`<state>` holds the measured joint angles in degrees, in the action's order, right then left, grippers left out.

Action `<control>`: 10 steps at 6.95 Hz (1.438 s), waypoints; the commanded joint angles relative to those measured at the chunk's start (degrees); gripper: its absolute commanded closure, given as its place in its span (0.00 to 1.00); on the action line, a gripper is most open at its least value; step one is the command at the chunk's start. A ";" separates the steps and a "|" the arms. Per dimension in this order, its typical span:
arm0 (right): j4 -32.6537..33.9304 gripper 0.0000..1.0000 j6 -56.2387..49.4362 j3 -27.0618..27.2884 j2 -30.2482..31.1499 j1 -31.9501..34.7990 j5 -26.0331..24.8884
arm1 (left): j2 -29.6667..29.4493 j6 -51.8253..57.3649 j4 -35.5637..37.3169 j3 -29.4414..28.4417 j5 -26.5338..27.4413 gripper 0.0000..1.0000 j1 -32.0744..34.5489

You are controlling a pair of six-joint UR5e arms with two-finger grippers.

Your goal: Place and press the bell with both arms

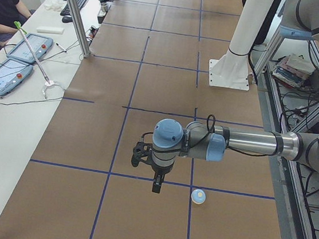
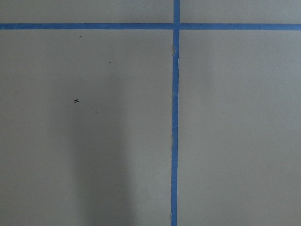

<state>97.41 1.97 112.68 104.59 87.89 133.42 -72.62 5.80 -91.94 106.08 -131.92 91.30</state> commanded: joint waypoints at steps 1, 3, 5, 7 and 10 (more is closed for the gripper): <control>-0.03 0.00 0.06 0.09 0.00 0.00 0.09 | 0.02 0.09 -0.08 -0.09 -0.09 0.00 -0.07; -0.03 0.00 0.06 0.26 0.00 0.00 0.09 | -0.07 0.09 0.01 0.26 -0.18 0.00 -0.16; -0.03 0.00 -0.03 0.61 0.00 0.00 0.09 | -2.95 -0.26 -1.38 0.96 -0.18 0.00 -0.34; -0.03 0.00 0.06 1.05 0.00 0.00 0.18 | -5.09 0.00 -4.37 -0.09 -1.31 0.00 -0.34; 0.06 0.00 0.06 1.05 0.09 0.00 0.18 | -4.03 -0.35 -8.78 -0.44 -1.32 0.00 -6.45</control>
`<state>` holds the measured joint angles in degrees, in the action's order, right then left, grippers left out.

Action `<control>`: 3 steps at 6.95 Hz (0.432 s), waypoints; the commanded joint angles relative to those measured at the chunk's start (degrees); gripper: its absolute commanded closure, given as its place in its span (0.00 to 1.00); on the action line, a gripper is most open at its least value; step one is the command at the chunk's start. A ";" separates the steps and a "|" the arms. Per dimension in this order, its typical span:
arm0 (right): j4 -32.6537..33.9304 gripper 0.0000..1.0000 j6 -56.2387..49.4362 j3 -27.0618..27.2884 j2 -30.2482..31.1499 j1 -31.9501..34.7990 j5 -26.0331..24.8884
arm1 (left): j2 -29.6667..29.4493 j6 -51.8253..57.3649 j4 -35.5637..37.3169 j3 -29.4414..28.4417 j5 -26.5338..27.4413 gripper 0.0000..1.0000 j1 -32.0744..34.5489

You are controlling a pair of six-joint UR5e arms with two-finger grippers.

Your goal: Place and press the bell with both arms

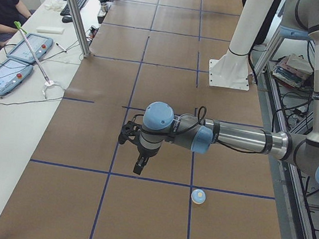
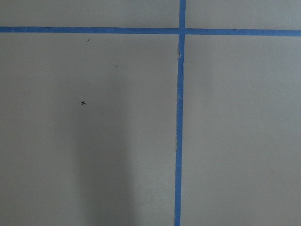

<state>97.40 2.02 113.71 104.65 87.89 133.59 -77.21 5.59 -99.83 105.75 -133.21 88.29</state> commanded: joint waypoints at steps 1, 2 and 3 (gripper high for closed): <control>0.07 0.00 0.00 0.02 0.03 0.00 0.00 | 1.27 -0.23 -1.07 -0.20 0.67 0.00 -7.39; -0.02 0.00 0.00 0.02 0.03 0.00 0.00 | 1.36 -0.23 -1.07 -0.28 0.68 0.00 -8.91; -0.02 0.00 0.00 0.02 0.03 0.00 0.00 | 2.06 -0.32 -1.68 -0.63 0.68 0.00 -11.01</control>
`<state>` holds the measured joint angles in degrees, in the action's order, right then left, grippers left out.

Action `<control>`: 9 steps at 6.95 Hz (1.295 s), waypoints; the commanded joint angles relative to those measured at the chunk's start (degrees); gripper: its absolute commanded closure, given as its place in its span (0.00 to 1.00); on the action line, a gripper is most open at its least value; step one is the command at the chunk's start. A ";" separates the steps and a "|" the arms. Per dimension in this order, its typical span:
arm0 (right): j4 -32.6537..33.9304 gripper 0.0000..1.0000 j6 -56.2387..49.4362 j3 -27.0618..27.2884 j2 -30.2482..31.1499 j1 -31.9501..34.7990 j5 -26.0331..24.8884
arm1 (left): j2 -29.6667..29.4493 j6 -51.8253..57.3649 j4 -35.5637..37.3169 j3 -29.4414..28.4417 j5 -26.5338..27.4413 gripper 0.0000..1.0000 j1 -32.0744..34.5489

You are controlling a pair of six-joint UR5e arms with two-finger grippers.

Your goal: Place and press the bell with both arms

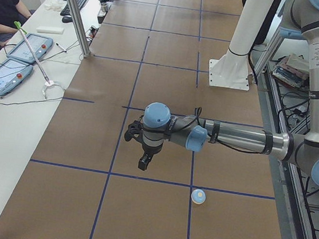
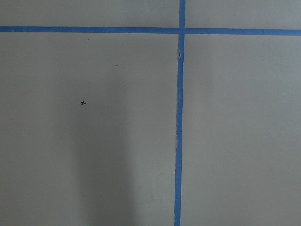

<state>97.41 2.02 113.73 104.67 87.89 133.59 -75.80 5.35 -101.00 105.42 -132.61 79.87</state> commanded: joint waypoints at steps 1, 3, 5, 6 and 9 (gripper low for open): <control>-0.03 0.00 0.00 0.00 0.00 0.00 0.09 | 2.66 -2.17 -5.65 -1.61 0.16 0.00 -4.53; -0.03 0.00 0.00 0.00 0.00 0.00 0.00 | 5.82 -17.84 -18.47 -4.69 3.12 0.00 -14.69; -0.03 0.00 -0.09 -0.09 0.00 0.00 0.00 | 10.74 -20.73 -28.42 -8.63 3.77 0.00 -17.81; -0.03 0.00 -0.09 -0.09 0.00 0.00 0.00 | 12.85 -20.91 -28.46 -8.65 3.50 0.00 -20.00; -0.03 0.00 -0.26 -0.09 0.18 0.00 -0.09 | 15.68 -21.26 -28.46 -10.75 3.15 0.00 -25.53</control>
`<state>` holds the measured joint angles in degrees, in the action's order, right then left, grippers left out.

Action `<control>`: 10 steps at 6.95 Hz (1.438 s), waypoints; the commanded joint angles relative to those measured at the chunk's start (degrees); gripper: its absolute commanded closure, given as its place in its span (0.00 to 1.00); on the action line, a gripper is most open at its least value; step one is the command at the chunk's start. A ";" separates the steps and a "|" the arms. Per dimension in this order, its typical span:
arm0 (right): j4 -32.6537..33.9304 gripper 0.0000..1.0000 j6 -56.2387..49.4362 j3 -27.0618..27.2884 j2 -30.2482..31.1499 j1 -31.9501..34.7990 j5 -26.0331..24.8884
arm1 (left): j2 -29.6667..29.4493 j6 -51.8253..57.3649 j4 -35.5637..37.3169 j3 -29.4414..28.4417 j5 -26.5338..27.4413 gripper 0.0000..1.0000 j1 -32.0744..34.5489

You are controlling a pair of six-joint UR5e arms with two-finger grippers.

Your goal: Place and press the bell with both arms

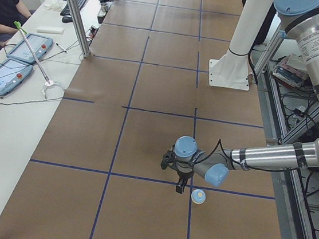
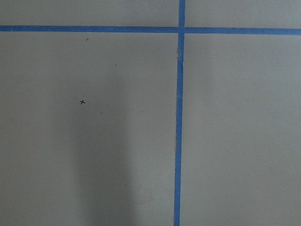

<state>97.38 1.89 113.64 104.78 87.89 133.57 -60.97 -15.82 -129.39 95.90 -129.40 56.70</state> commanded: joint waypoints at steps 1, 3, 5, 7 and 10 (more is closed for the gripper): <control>0.00 0.00 -0.04 0.00 0.24 0.00 0.02 | 0.85 0.00 -0.07 -2.81 -0.06 0.00 -3.95; 0.00 0.00 -0.04 0.00 0.25 0.00 0.02 | 0.85 -0.08 -0.07 -3.88 -0.06 0.00 -5.45; 0.00 0.00 -0.04 0.00 0.42 0.00 0.02 | 0.77 -0.08 -0.16 -4.76 -0.06 0.00 -6.60; 0.00 0.00 -0.04 0.00 0.42 0.00 0.02 | 0.77 0.00 -0.16 -5.38 -0.06 0.00 -6.86; 0.00 0.00 -0.04 0.09 0.42 0.00 0.02 | 0.77 0.18 -0.24 -5.55 0.02 0.05 -7.04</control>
<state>97.38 1.82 113.69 105.20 87.89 133.59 -60.20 -15.77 -129.58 90.42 -129.44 49.71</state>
